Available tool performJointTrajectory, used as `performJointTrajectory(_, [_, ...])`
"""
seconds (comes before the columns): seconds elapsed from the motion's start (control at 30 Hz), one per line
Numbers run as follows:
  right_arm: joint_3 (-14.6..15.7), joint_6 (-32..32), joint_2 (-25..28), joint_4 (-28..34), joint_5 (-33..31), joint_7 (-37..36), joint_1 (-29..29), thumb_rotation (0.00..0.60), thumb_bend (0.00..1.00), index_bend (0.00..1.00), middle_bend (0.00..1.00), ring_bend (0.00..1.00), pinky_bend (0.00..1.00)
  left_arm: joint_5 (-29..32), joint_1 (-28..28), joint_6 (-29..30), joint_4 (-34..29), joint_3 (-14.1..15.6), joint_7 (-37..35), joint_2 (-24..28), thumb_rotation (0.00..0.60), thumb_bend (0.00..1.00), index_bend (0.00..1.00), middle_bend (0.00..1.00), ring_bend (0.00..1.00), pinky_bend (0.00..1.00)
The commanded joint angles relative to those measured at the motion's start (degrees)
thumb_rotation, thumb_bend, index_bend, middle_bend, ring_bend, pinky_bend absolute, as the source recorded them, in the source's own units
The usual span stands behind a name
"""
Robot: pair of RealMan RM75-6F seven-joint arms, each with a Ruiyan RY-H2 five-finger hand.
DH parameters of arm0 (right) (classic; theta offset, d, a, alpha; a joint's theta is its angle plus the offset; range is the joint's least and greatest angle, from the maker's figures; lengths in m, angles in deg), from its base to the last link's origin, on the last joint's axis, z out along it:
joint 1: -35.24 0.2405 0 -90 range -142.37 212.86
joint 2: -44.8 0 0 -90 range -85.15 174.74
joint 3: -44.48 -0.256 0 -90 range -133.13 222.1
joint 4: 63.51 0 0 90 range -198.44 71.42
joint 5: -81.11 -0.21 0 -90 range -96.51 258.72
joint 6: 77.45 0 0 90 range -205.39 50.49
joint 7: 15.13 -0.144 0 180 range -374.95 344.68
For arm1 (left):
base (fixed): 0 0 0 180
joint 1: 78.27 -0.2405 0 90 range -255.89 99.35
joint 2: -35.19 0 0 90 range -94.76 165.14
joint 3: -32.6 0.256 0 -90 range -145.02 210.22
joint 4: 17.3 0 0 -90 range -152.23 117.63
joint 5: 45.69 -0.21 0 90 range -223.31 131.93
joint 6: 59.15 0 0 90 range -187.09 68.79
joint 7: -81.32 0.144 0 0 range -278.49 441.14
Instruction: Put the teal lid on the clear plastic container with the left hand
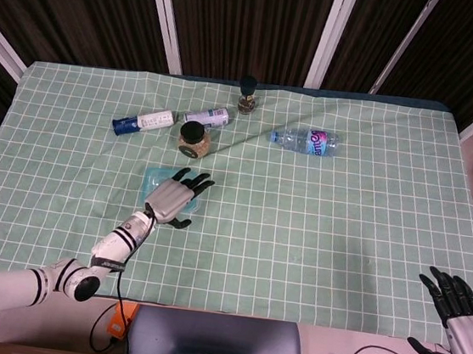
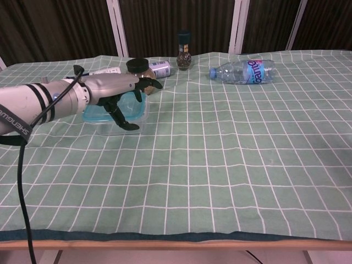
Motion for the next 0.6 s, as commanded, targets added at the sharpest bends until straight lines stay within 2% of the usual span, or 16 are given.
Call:
performJointTrajectory(0.03, [0.0,0.0,0.0,0.0,-0.1,0.0,0.0,0.600,0.22,0.00,0.00,0.00,0.00,0.0,0.0,-0.1,0.0,-0.1,-0.1,0.0,0.600,0.24,0.00,0.00,0.23,0.00])
performJointTrajectory(0.6, [-0.1,-0.3,0.1,-0.2,-0.1,-0.5,-0.1,0.600,0.22,0.00,0.00,0.00,0.00,0.3,0.4,-0.8,0.4,-0.1,-0.3,-0.7,0.600,0.24,0.00,0.00,0.24,0.00])
